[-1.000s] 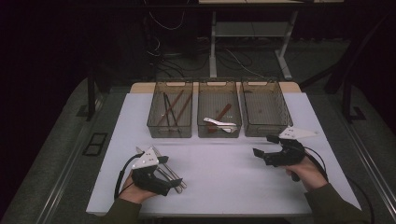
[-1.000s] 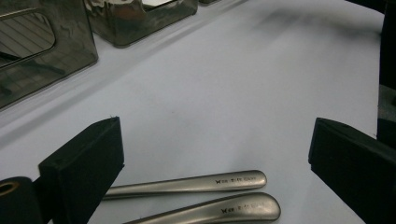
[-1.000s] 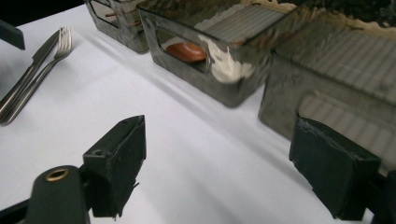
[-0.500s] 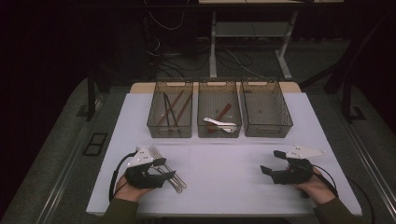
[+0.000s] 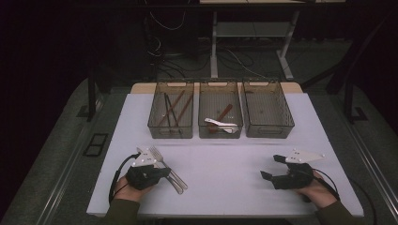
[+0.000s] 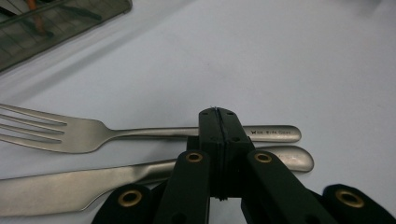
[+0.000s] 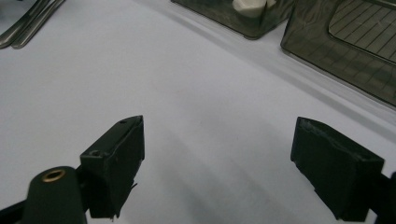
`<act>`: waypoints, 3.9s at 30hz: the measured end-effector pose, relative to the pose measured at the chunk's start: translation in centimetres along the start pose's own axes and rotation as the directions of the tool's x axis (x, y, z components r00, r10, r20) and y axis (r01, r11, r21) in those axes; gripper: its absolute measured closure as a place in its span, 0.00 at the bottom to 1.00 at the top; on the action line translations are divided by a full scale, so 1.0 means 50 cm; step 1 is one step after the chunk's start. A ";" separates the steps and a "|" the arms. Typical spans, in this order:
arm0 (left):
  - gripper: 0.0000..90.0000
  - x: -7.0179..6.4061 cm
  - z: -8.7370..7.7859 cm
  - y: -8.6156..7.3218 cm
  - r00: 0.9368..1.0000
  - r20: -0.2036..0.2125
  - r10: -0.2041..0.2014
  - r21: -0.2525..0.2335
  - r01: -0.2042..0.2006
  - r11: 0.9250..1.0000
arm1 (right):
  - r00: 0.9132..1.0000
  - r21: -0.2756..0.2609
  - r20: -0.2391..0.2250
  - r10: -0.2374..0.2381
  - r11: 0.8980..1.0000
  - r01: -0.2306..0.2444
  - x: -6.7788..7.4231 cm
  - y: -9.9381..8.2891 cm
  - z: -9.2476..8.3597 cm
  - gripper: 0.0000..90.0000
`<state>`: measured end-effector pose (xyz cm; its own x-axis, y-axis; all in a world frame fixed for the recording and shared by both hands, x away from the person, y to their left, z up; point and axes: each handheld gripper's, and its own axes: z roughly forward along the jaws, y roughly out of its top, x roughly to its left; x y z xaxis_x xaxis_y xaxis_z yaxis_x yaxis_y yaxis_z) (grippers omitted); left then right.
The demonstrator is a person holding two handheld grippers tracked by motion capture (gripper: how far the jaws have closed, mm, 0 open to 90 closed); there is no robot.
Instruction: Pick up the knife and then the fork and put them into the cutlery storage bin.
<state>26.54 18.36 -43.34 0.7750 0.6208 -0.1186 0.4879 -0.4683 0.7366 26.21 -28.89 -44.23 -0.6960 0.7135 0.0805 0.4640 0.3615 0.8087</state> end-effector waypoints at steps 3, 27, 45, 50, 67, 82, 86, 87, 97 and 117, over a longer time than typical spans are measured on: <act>0.99 0.000 0.008 0.000 1.000 -0.004 0.003 0.017 -0.003 1.000 | 1.000 0.000 -0.001 -0.002 1.000 0.002 0.000 0.000 0.001 0.19; 0.99 -0.013 0.057 0.018 0.998 0.038 0.056 0.082 -0.059 0.995 | 1.000 0.001 -0.004 -0.002 1.000 0.002 -0.001 -0.001 0.001 0.19; 0.99 -0.019 0.129 0.080 0.992 0.049 0.113 0.084 -0.116 0.990 | 1.000 0.005 -0.008 -0.006 1.000 0.006 0.001 0.000 0.003 0.19; 0.99 -0.012 0.154 0.104 0.992 0.045 0.120 0.085 -0.124 0.989 | 1.000 0.004 -0.008 -0.003 1.000 0.003 0.000 0.000 0.003 0.19; 0.99 0.026 0.228 0.171 0.995 -0.009 0.102 0.067 -0.102 0.993 | 1.000 0.001 -0.014 -0.007 1.000 0.007 -0.001 -0.001 0.002 0.19; 0.70 0.077 0.120 0.157 0.998 0.013 0.066 0.003 -0.066 0.998 | 1.000 0.004 -0.017 -0.024 1.000 0.024 0.003 0.000 0.003 0.19; 0.68 0.111 0.096 0.132 0.999 0.001 0.045 0.016 -0.045 0.999 | 0.999 0.005 -0.021 -0.024 1.000 0.024 0.004 0.000 0.004 0.19; 0.68 0.118 0.095 0.127 0.999 0.002 0.046 0.026 -0.046 0.999 | 0.999 0.006 -0.021 -0.025 1.000 0.025 0.004 0.000 0.004 0.19; 0.74 0.130 0.131 0.115 0.993 0.040 0.107 0.083 -0.110 0.990 | 0.999 0.011 -0.024 -0.024 1.000 0.024 0.003 -0.001 0.006 0.19; 0.93 0.105 0.131 0.108 0.967 0.129 0.222 0.109 -0.236 0.966 | 0.999 0.003 -0.034 -0.026 1.000 0.026 0.001 -0.001 0.004 0.19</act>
<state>35.90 14.97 -44.33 0.9090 0.4152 -0.0370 0.3319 -0.6672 0.6669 26.25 -28.73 -44.37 -0.7260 0.6831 0.0793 0.4476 0.3819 0.8085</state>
